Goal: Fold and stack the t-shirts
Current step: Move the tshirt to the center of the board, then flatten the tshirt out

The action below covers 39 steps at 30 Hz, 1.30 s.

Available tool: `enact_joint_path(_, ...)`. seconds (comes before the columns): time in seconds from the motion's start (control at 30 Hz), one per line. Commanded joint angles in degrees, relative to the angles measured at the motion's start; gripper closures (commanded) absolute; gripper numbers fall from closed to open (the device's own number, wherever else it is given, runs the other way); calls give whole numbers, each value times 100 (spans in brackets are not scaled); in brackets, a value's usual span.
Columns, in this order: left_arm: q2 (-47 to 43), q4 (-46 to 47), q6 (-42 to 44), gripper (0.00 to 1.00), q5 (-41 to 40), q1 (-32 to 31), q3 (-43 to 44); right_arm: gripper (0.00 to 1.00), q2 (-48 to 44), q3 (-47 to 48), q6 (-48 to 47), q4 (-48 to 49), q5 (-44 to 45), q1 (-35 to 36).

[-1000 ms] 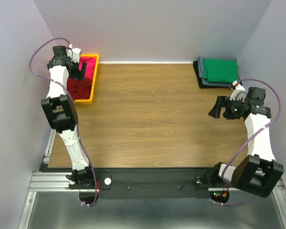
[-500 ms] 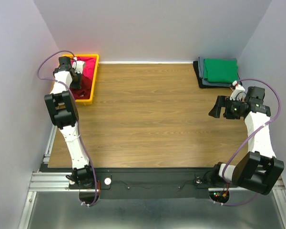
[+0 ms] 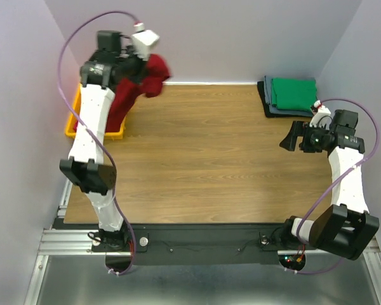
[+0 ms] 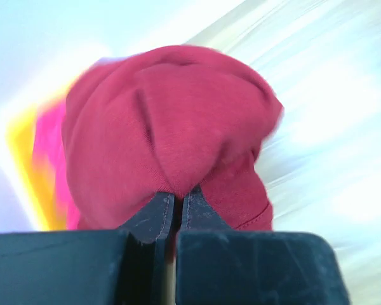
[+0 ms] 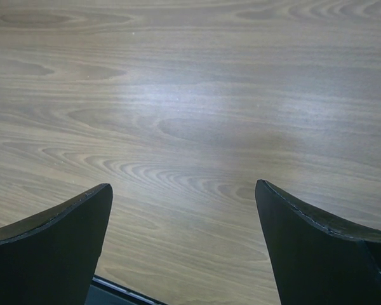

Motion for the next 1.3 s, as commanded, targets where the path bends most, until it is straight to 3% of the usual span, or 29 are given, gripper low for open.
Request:
enact_joint_path(0.0,-815,-100,-238,100,990,-1213,268,0,-140,335,33,145,-61,-1)
enact_joint_path(0.1,-1201,76,-265,100,1947,-1565,14,0,-184,379,33,136,26,-1)
enact_joint_path(0.2,-1772,445,-64,100,2661,-1575,-1214,0,-254,379,-20,127,114,-1)
enact_joint_path(0.27,-2106,359,524,100,2907,-1575,-2265,0,-298,335,-81,118,106,-1)
enact_joint_path(0.3,-2186,314,656,92,2821,-1575,-2629,0,-307,318,-81,109,88,-1)
enact_joint_path(0.33,-2361,575,423,74,2359,-1497,-3398,0,-307,309,-133,75,53,-1)
enact_joint_path(0.37,-2484,813,420,40,2285,-1148,-4128,0,-273,317,-264,-30,-60,-1)
enact_joint_path(0.4,-2486,928,420,40,2284,-1145,-4431,0,-246,317,-344,-31,-113,-1)
enact_joint_path(0.43,-2555,999,464,2,2414,-901,-4652,0,-220,309,-397,-101,-157,-1)
enact_joint_path(0.47,-2565,1078,508,1,2416,-368,-4828,0,-193,309,-467,-145,-280,-1)
enact_joint_path(0.57,-2521,1018,1006,1,2390,190,-5120,0,-35,265,-784,-277,-412,34)
enact_joint_path(0.7,-2775,921,1386,1,2468,279,-5629,0,324,247,-1109,-269,-282,244)
enact_joint_path(0.83,-3117,999,1625,7,2355,-439,-6427,7,860,177,-1250,-59,368,946)
enact_joint_path(0.97,-3311,1516,1186,9,1847,-1258,-7184,12,1431,-7,-1005,494,1211,1904)
enact_joint_path(1.1,-3400,2281,676,1,1284,-1917,-7721,16,1993,-43,-785,961,1616,2318)
enact_joint_path(1.27,-3084,3029,376,1,518,-2384,-7906,17,2653,-17,-363,1637,1925,2565)
